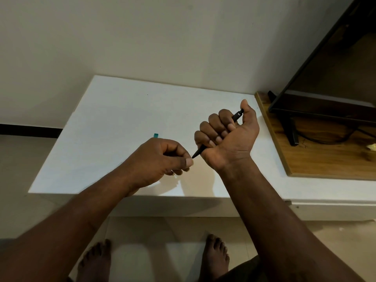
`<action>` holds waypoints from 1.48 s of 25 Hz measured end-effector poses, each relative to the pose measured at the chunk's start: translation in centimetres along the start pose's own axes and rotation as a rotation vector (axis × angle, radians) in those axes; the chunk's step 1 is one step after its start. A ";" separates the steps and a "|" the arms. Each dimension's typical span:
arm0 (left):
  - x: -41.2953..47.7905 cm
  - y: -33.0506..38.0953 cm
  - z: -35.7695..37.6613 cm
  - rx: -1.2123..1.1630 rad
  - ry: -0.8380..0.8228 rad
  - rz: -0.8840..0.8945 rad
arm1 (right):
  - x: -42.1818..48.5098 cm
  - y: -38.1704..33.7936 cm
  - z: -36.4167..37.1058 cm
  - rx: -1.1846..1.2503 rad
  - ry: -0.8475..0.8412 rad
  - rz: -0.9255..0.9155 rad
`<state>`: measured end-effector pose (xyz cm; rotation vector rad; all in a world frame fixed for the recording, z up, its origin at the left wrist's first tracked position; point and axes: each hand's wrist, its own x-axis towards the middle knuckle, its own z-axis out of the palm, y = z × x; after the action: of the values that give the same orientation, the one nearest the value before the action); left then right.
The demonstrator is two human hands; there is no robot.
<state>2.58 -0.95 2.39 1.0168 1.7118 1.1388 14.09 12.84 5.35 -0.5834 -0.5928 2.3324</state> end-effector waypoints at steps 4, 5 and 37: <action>0.0 0.0 0.0 0.001 0.005 0.004 | 0.0 0.0 0.0 0.003 -0.001 -0.001; 0.0 0.0 0.0 0.005 0.006 0.005 | 0.0 0.1 0.0 0.002 -0.001 0.000; -0.1 0.2 0.1 0.021 0.011 -0.008 | -0.1 0.2 0.1 -0.010 0.029 -0.021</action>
<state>2.72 -1.02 2.56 1.0173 1.7381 1.1260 14.02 12.67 5.32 -0.6112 -0.5944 2.2986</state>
